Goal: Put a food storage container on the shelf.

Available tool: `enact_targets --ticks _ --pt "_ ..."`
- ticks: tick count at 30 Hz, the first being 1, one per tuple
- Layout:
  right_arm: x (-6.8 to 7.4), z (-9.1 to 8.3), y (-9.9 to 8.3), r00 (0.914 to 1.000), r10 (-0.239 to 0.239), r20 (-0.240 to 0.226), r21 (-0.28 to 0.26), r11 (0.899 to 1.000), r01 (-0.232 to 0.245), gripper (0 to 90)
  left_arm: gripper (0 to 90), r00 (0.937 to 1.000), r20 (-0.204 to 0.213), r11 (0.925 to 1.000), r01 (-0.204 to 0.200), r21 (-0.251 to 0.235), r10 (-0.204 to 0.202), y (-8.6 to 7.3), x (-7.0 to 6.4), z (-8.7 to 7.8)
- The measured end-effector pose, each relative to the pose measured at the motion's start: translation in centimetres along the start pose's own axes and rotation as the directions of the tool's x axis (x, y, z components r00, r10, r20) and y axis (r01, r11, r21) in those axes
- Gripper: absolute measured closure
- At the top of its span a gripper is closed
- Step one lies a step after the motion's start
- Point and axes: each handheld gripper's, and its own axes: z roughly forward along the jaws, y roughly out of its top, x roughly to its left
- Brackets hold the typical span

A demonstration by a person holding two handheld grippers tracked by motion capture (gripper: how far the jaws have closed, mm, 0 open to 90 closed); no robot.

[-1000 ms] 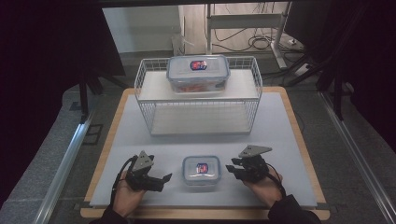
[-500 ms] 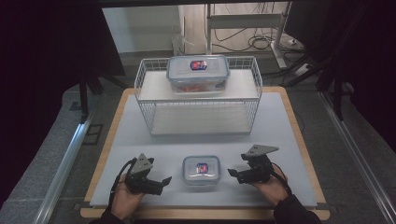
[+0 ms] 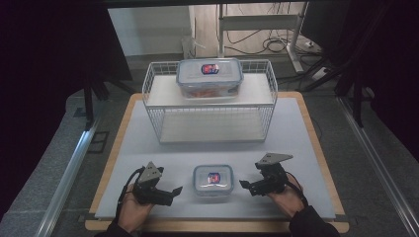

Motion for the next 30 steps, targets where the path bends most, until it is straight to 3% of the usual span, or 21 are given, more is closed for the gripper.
enact_targets --ticks 10,13,19,24,30 --pt "0.2 0.1 0.2 0.9999 -0.010 -0.010 0.009 1.000 0.010 5.6 2.3 0.9997 0.019 0.9998 0.018 0.003 -0.018 0.5 -0.3 0.0" --pt "0.3 0.1 0.4 0.9996 0.004 -0.029 0.002 1.000 -0.004 5.5 2.0 0.9979 0.052 0.9991 0.039 -0.014 -0.038 0.8 -0.5 0.0" --pt "1.1 0.1 1.2 0.9999 -0.003 -0.014 0.007 1.000 0.003 3.0 5.3 0.9939 0.092 0.9981 0.061 -0.009 -0.060 1.4 -0.9 0.3" --pt "1.4 0.4 1.7 0.9972 0.041 -0.062 0.028 0.999 -0.039 2.2 9.1 0.9930 0.105 0.9985 0.052 0.014 -0.053 2.0 -1.7 1.1" --pt "2.0 0.4 2.2 0.9935 0.066 -0.093 0.052 0.997 -0.061 15.2 10.9 0.9874 0.143 0.9974 0.064 0.032 -0.068 2.5 -2.0 2.1"
